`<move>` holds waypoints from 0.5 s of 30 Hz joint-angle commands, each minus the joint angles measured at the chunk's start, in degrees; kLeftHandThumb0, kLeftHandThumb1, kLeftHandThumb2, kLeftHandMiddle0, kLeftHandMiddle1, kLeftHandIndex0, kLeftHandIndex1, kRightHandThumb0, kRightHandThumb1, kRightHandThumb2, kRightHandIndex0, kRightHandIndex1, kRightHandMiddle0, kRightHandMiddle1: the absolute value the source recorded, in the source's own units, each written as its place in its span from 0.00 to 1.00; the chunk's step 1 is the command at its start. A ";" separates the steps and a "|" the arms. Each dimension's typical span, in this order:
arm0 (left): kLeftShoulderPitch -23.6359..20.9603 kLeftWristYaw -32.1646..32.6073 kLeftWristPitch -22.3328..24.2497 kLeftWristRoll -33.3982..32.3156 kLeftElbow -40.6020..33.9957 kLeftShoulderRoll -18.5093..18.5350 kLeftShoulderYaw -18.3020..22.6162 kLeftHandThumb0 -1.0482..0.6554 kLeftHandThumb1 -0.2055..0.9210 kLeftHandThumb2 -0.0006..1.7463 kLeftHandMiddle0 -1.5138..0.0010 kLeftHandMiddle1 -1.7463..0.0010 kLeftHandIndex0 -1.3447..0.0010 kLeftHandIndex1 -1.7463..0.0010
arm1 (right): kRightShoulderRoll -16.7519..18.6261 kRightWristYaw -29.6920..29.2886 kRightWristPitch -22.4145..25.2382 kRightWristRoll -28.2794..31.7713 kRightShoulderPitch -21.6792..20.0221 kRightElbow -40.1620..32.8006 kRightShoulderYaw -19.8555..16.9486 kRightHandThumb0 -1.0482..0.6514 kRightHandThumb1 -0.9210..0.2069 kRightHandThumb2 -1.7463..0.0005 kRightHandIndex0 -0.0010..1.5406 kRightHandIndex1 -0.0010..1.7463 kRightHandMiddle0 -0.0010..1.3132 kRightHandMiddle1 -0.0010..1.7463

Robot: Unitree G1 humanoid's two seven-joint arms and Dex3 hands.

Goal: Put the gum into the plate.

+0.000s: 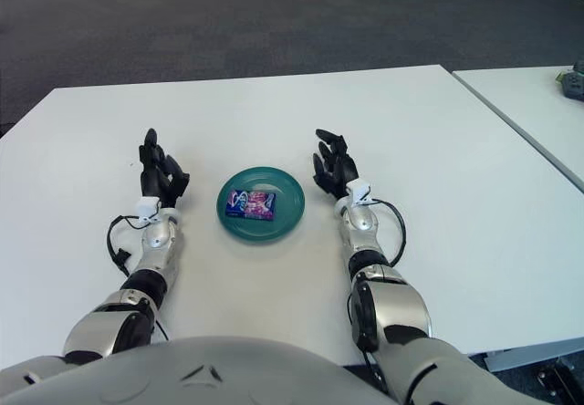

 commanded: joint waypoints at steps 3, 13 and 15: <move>11.75 1.96 1.95 7.90 -4.21 3.06 -3.76 0.06 1.00 0.53 0.86 0.99 1.00 0.66 | 2.53 -2.43 -3.44 -2.57 10.03 0.12 3.09 0.08 0.00 0.54 0.01 0.00 0.00 0.02; 20.91 -11.14 1.71 -1.71 -11.29 4.52 -3.70 0.03 1.00 0.51 0.90 1.00 1.00 0.79 | 6.96 -5.12 9.29 -3.22 22.32 -24.05 8.23 0.10 0.00 0.48 0.00 0.00 0.00 0.00; 21.97 -13.75 1.03 -4.56 -11.25 4.37 -3.28 0.03 1.00 0.51 0.89 0.99 1.00 0.75 | 7.86 -5.63 13.60 -3.27 25.86 -31.05 9.55 0.12 0.00 0.47 0.00 0.00 0.00 0.00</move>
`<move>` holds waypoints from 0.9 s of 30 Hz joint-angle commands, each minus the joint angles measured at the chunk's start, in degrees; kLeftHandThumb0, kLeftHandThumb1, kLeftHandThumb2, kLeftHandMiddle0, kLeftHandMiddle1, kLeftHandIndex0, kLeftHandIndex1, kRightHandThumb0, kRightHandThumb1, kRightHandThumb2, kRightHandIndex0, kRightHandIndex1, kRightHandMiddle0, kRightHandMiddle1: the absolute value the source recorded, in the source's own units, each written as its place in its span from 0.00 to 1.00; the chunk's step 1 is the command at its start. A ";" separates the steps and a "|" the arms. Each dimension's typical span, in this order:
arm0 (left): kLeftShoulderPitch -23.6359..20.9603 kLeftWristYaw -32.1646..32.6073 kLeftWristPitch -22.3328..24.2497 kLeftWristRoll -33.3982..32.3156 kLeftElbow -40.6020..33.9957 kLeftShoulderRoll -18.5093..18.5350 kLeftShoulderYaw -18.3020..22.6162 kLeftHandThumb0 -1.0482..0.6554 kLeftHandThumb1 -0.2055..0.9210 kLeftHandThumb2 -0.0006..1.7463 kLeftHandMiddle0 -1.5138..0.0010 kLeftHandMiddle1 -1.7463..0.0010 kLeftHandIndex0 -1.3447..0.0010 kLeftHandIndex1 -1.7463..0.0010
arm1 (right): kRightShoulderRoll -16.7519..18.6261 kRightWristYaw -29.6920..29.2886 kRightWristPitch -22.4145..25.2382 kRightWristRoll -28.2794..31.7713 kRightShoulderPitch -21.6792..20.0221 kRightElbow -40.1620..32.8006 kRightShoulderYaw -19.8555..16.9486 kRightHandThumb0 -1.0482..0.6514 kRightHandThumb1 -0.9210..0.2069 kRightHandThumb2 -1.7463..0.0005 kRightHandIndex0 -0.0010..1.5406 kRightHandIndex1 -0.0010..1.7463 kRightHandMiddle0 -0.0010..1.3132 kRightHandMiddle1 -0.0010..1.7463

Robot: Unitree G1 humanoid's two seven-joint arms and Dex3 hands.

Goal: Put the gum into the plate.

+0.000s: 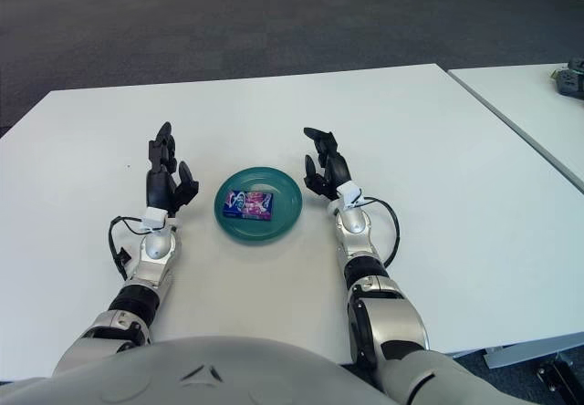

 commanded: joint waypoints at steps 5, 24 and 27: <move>14.38 -9.25 -1.31 -8.13 -1.06 0.74 -0.15 0.03 1.00 0.49 0.89 1.00 1.00 0.62 | 6.17 -2.33 17.78 -1.42 22.19 -23.24 6.70 0.17 0.00 0.45 0.00 0.00 0.00 0.00; 20.65 -19.42 5.27 -16.60 -17.39 0.03 -1.55 0.03 1.00 0.43 0.86 0.99 0.98 0.52 | 6.71 -6.63 25.94 -1.86 25.33 -31.39 8.47 0.23 0.00 0.45 0.00 0.00 0.00 0.00; 20.84 -21.71 5.89 -17.99 -17.97 0.29 -1.43 0.03 1.00 0.43 0.86 0.99 0.97 0.51 | 6.73 -6.28 25.97 -1.13 25.65 -31.80 8.59 0.24 0.00 0.43 0.00 0.00 0.00 0.00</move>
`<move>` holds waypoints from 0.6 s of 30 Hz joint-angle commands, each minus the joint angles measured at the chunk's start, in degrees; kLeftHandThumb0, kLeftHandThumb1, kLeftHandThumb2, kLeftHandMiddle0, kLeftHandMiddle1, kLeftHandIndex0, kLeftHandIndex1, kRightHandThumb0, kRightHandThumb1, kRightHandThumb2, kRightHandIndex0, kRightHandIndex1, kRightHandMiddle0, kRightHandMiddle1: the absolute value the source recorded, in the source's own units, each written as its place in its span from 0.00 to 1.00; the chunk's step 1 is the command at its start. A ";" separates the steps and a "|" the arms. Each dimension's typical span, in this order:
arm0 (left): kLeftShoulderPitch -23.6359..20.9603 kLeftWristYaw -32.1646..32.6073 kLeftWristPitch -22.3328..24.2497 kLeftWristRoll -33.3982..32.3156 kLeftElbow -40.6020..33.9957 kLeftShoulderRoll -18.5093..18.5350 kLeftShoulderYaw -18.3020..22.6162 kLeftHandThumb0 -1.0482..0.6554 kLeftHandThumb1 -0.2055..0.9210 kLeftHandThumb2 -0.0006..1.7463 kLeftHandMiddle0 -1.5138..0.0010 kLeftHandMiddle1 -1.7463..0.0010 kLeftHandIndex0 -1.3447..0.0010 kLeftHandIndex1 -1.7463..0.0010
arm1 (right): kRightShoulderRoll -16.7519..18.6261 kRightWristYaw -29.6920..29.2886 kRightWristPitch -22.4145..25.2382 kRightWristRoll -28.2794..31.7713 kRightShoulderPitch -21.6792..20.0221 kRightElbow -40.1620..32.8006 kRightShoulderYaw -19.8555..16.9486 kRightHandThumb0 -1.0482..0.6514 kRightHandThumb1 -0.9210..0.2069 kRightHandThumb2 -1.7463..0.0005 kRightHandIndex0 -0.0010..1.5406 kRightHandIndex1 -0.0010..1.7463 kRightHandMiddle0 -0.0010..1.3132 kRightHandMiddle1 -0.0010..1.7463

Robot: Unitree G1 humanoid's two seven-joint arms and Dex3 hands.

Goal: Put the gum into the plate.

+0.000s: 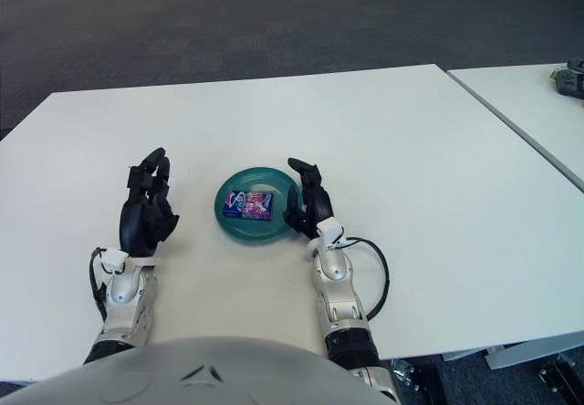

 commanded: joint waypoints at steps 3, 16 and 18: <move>4.32 -5.18 3.18 -4.79 0.94 0.68 0.02 0.02 1.00 0.43 0.86 0.99 0.98 0.51 | 0.28 0.77 2.96 1.89 3.92 0.97 0.09 0.24 0.00 0.43 0.00 0.00 0.00 0.00; 6.96 -16.47 17.79 -16.57 -6.17 1.31 0.22 0.00 1.00 0.43 0.92 1.00 1.00 0.71 | 0.03 0.08 3.66 0.18 3.56 0.16 1.06 0.26 0.00 0.41 0.00 0.00 0.00 0.00; 7.13 -17.49 21.23 -18.38 -7.31 1.39 0.40 0.00 1.00 0.43 0.93 1.00 1.00 0.75 | -0.06 -1.43 4.48 -1.21 1.78 2.49 0.87 0.25 0.00 0.41 0.00 0.00 0.00 0.00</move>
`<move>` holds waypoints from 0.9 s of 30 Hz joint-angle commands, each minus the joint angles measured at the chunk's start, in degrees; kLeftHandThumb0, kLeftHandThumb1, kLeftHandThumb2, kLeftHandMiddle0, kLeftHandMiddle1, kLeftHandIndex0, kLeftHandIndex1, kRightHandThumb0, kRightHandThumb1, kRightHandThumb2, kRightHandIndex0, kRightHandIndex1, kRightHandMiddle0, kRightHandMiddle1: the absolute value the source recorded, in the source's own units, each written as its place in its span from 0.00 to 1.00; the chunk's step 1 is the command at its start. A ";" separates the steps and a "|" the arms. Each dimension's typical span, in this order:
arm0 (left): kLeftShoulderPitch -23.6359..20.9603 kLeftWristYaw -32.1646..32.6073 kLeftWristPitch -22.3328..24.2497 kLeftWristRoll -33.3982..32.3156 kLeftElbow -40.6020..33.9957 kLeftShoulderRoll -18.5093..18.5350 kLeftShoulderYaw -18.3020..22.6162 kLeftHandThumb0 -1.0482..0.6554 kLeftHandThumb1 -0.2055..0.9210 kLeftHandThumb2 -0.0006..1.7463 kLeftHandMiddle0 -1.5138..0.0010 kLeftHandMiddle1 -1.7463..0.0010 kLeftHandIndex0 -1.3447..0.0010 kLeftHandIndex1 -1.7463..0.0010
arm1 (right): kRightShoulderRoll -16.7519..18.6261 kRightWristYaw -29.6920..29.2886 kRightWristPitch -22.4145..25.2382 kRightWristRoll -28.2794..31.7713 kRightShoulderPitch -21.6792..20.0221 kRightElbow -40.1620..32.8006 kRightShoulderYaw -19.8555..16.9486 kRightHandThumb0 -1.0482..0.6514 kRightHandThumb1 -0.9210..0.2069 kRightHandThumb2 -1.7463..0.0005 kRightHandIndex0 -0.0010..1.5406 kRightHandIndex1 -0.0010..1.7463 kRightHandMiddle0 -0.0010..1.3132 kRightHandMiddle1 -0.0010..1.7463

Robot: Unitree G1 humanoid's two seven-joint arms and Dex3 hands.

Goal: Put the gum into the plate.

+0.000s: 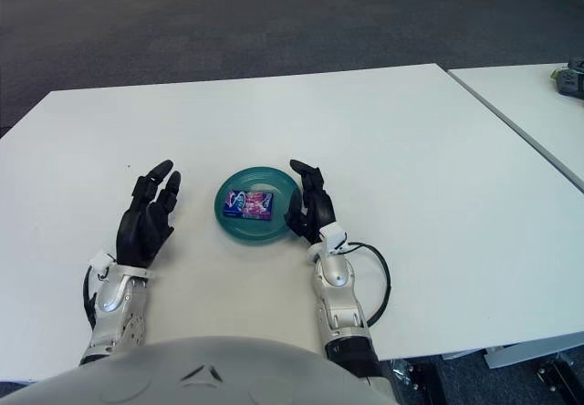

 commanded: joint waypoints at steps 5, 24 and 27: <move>1.82 -2.98 9.08 -4.13 -0.96 0.13 1.24 0.00 1.00 0.42 0.93 1.00 1.00 0.78 | -0.47 -3.28 4.17 -2.49 -1.67 8.41 -0.31 0.25 0.00 0.42 0.00 0.00 0.00 0.00; -3.49 -0.29 14.61 -1.64 3.68 -2.74 5.47 0.03 1.00 0.45 0.93 1.00 1.00 0.87 | -3.85 -7.61 3.29 -1.28 -10.11 16.69 -6.34 0.22 0.00 0.42 0.00 0.00 0.00 0.00; -5.21 4.46 7.39 6.83 9.00 -2.90 4.95 0.03 1.00 0.46 0.92 0.99 1.00 0.86 | -4.58 -7.45 2.32 -1.11 -9.76 16.80 -6.66 0.22 0.00 0.41 0.00 0.00 0.00 0.00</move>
